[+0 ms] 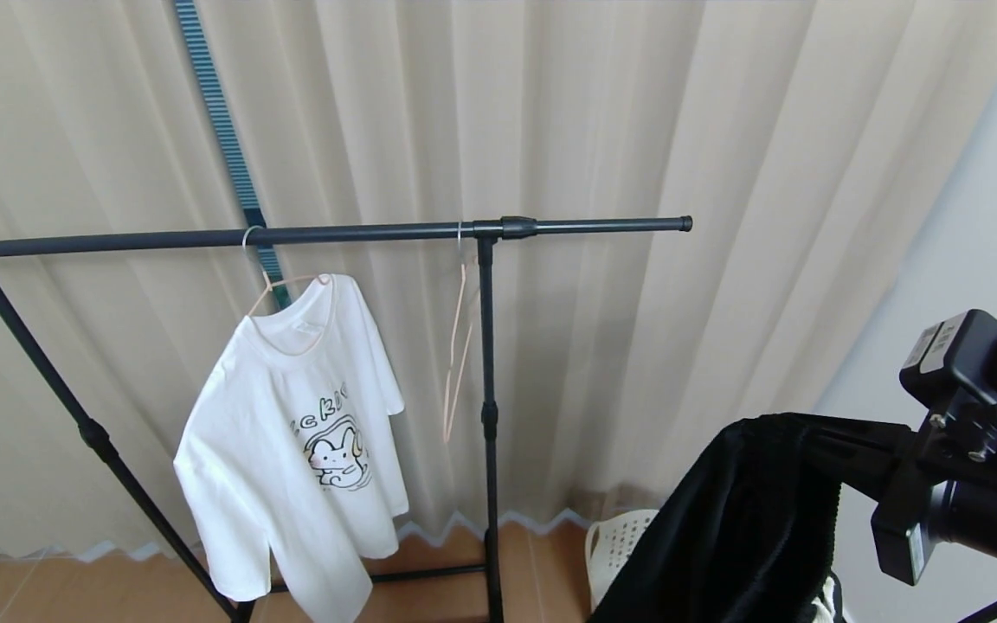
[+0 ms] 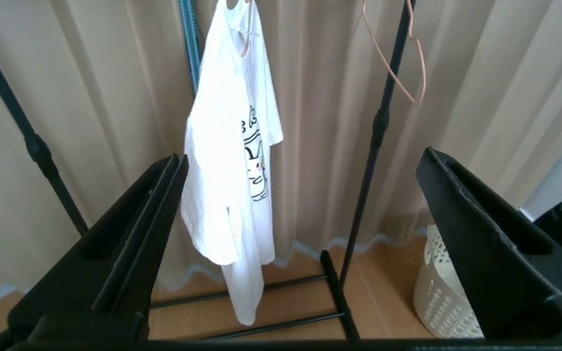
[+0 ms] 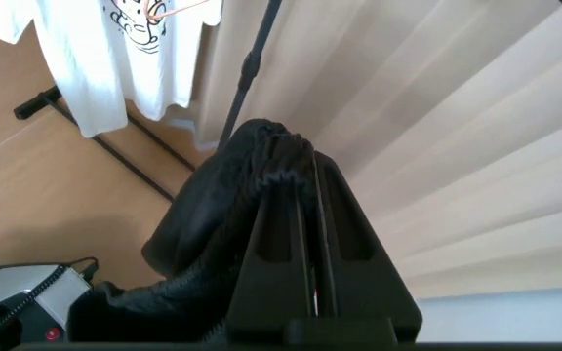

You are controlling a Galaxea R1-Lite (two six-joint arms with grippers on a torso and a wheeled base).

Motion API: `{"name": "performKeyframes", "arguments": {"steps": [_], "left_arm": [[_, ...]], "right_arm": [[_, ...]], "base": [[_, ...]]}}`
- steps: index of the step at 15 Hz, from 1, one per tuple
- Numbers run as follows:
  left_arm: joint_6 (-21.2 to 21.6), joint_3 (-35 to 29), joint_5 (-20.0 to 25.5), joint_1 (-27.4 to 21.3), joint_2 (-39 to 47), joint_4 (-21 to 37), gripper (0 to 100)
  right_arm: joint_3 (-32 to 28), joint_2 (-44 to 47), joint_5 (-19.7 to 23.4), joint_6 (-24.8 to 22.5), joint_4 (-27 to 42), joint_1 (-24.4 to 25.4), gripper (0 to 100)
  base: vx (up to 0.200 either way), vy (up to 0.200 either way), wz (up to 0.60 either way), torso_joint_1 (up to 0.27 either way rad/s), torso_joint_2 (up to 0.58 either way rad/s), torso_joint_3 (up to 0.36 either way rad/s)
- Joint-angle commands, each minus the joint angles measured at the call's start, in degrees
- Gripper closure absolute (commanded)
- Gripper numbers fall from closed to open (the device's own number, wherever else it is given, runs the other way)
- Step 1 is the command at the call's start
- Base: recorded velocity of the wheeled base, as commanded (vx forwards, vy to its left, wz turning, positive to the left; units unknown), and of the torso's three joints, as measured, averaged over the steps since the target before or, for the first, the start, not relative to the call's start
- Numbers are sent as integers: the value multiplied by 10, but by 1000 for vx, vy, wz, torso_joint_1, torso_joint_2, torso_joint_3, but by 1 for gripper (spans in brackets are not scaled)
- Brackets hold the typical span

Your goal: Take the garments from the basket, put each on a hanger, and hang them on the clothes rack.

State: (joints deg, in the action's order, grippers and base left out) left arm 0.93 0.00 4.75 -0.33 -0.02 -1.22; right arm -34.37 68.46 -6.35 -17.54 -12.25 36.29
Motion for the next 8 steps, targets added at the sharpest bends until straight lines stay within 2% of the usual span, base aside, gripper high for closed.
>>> {"name": "performKeyframes", "arguments": {"steps": [1, 2, 4, 5, 6, 7, 8], "left_arm": [[7, 0, 3, 0, 2, 1, 0], [23, 0, 3, 0, 1, 1, 0], [29, 0, 3, 0, 2, 2, 0], [27, -5, -2, 7, 23, 9, 0], [7, -46, 0, 13, 57, 38, 0], [-57, -104, 6, 12, 106, 89, 0], [-95, -160, 32, 6, 162, 141, 0]], "right_arm": [[4, -3, -1, -1, -1, 6, 100], [4, -6, -3, -1, 0, 13, 100], [-4, 0, -5, 2, -1, 17, 100], [-13, 6, -5, 19, 0, 17, 100], [-25, 11, -6, 65, 2, 18, 100], [-44, 22, -7, 122, 9, 21, 100], [-66, 40, -9, 172, 14, 27, 100]], "base": [[0, 0, 0, 0, 0, 0], [0, 0, 0, 0, 0, 0], [0, 0, 0, 0, 0, 0], [0, 0, 0, 0, 0, 0], [0, 0, 0, 0, 0, 0], [0, 0, 0, 0, 0, 0], [0, 0, 0, 0, 0, 0]]}}
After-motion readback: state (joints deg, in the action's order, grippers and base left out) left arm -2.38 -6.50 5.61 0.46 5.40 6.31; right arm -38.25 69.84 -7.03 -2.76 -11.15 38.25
